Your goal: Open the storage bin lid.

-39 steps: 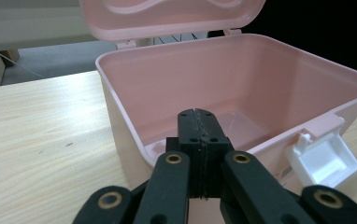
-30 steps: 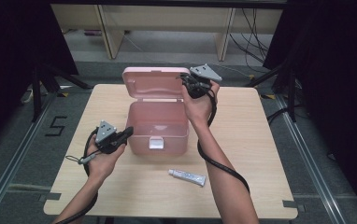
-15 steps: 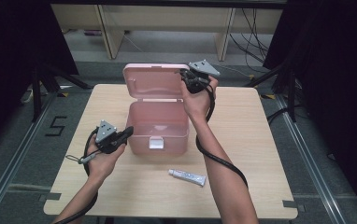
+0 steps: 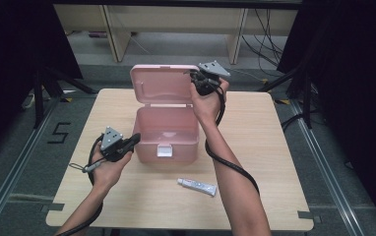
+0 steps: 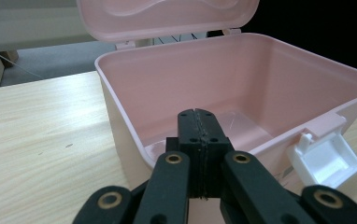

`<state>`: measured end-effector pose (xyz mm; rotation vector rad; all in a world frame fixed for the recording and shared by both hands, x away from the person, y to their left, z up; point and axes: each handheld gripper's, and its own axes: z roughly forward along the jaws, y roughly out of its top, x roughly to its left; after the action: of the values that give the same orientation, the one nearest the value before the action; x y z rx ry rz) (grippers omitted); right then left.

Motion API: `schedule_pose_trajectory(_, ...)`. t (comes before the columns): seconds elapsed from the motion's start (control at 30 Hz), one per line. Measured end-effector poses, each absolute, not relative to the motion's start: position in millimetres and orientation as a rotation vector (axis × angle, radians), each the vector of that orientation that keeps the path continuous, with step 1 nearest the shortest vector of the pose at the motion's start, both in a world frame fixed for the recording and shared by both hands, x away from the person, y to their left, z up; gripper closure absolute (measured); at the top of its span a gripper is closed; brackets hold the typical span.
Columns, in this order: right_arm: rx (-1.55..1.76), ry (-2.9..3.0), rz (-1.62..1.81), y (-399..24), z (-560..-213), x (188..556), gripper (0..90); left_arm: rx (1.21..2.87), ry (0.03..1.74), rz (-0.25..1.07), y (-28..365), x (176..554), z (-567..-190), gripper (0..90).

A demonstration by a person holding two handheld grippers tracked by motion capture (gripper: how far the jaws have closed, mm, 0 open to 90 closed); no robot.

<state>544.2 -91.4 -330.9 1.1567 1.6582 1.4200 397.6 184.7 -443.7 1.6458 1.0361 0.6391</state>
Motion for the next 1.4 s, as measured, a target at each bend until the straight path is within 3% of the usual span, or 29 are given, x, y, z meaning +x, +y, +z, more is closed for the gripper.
schedule_pose_trajectory(1.4, 1.222, 1.705, 1.360, -89.5, -347.7, 564.2, 90.0, 1.644, 1.031, 0.640, 184.9, 397.1, -444.5, 89.7)
